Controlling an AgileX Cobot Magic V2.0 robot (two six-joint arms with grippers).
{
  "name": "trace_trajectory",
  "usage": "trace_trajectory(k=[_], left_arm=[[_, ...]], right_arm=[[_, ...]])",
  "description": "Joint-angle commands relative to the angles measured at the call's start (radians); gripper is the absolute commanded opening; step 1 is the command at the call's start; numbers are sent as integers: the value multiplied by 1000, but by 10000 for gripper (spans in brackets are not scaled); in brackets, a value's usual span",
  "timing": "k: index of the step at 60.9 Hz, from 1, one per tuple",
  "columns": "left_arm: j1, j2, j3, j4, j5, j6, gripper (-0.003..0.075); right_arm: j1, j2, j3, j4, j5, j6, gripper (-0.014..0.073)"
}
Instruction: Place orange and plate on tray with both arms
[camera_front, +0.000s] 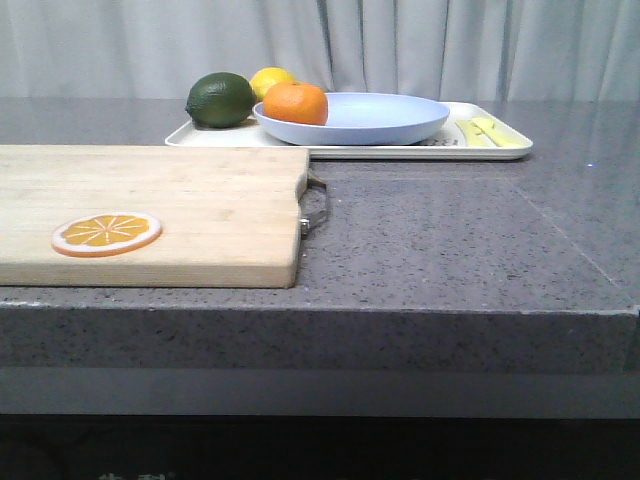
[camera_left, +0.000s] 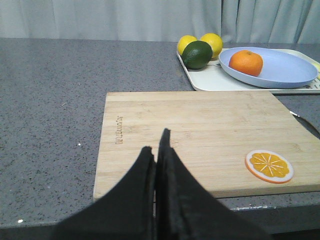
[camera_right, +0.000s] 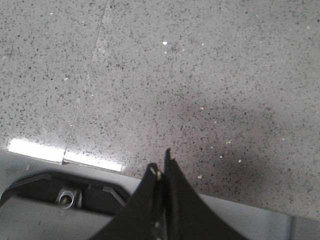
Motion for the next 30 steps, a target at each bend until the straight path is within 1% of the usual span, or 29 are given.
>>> trace_trajectory(k=[1,10,15,24,30], left_arm=[[2,-8,-24,11,-78,-8,-18],[2,-8,-24,11,-78,-8,-18],[2,-8,-24,11,-78,-8,-18],[2,-8,-24,11,-78,-8,-18],[2,-8,-24,11,-78,-8,-18]], right_arm=[[-3,-137,97,-10,-191,-14,-61],[-3,-365,315,-10,-445,-14,-61],[-3,-506,414,-10,-556,-14,-61],[-3,-700,550,-10,-678,-14,-61],[-3,-788,615,-10,-762,-14,-61]])
